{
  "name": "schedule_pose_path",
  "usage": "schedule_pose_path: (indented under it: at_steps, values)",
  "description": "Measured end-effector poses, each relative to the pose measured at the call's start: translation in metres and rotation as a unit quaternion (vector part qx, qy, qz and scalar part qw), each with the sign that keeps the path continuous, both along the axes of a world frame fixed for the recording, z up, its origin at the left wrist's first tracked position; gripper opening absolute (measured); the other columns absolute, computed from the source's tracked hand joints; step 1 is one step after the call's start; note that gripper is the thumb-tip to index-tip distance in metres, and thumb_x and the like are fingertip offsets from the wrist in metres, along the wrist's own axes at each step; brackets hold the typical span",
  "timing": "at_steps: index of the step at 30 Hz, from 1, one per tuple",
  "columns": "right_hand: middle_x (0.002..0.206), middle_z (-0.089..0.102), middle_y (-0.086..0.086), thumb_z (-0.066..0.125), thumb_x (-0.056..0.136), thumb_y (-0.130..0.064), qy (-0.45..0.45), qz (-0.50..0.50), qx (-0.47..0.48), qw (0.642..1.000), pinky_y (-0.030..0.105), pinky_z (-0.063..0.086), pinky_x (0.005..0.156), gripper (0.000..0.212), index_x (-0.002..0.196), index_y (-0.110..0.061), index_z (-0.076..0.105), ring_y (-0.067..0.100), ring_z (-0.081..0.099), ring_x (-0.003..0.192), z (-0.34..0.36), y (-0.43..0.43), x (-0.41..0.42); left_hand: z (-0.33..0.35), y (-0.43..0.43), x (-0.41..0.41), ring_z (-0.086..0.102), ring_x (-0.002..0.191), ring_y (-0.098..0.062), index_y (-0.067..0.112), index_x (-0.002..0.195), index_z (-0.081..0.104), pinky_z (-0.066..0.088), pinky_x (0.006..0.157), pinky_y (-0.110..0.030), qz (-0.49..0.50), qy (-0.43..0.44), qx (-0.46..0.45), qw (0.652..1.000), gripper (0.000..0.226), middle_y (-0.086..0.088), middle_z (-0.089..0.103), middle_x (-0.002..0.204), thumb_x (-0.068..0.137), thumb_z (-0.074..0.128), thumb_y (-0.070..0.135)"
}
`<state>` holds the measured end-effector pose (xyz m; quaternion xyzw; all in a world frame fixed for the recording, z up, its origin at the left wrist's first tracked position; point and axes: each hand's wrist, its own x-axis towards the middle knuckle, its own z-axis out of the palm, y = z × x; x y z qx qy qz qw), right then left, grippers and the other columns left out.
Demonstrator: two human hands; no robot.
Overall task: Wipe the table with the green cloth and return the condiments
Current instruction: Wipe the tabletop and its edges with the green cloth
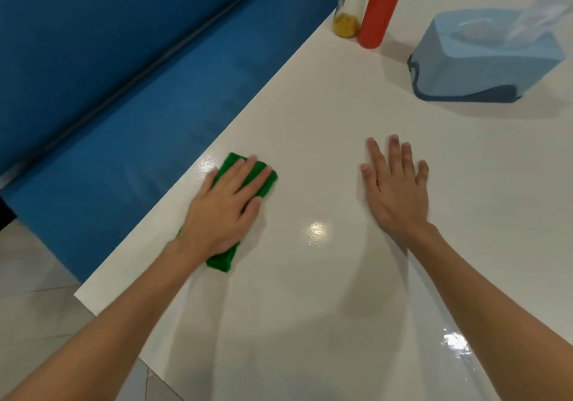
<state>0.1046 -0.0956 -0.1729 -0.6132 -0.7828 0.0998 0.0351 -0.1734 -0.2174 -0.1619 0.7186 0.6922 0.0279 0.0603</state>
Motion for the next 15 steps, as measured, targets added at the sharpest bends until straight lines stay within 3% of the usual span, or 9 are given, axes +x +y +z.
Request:
schedule_pose_path:
  at_steps: [5, 7, 11, 15]
  values:
    - [0.161, -0.004, 0.003, 0.007, 0.1, -0.048, -0.014, -0.001, 0.006, 1.0, 0.048, -0.003, 0.116, 0.053, 0.151, -0.036, -0.002, 0.023, -0.005, 0.147, -0.001, 0.001, -0.002, 0.0, 0.063, 0.019, 0.015, 0.146, -0.023, 0.023, 0.152, 0.021, 0.01, 0.116, -0.05, 0.157, 0.006, 0.002, 0.988, 0.055, -0.006, 0.016, 0.16, 0.099, 0.018, 0.036]
    - [0.161, -0.004, 0.004, 0.007, 0.1, -0.048, -0.015, 0.002, 0.007, 1.0, 0.048, -0.003, 0.116, 0.053, 0.151, -0.035, -0.002, 0.023, -0.005, 0.147, 0.0, 0.002, -0.001, 0.001, 0.08, 0.046, 0.016, 0.146, -0.025, 0.019, 0.153, 0.018, 0.011, 0.115, -0.05, 0.171, 0.012, 0.001, 0.985, 0.059, -0.009, 0.015, 0.16, 0.096, 0.013, 0.037]
    - [0.161, -0.003, 0.003, 0.007, 0.1, -0.048, -0.012, 0.003, 0.003, 1.0, 0.048, -0.002, 0.116, 0.053, 0.151, -0.037, -0.002, 0.022, -0.005, 0.147, -0.001, 0.002, -0.001, 0.0, 0.069, 0.098, 0.019, 0.146, -0.026, 0.017, 0.152, 0.021, 0.014, 0.116, -0.05, 0.072, -0.007, 0.005, 0.997, 0.061, -0.01, 0.018, 0.16, 0.095, 0.015, 0.036]
    - [0.161, -0.003, 0.003, 0.008, 0.1, -0.049, -0.01, 0.006, 0.002, 1.0, 0.047, -0.003, 0.116, 0.053, 0.151, -0.037, -0.001, 0.021, -0.004, 0.147, 0.001, 0.002, 0.0, 0.001, 0.019, 0.087, 0.029, 0.143, -0.023, 0.02, 0.149, 0.035, 0.022, 0.115, -0.047, -0.126, -0.04, 0.006, 0.991, 0.054, -0.005, 0.03, 0.156, 0.097, 0.029, 0.035]
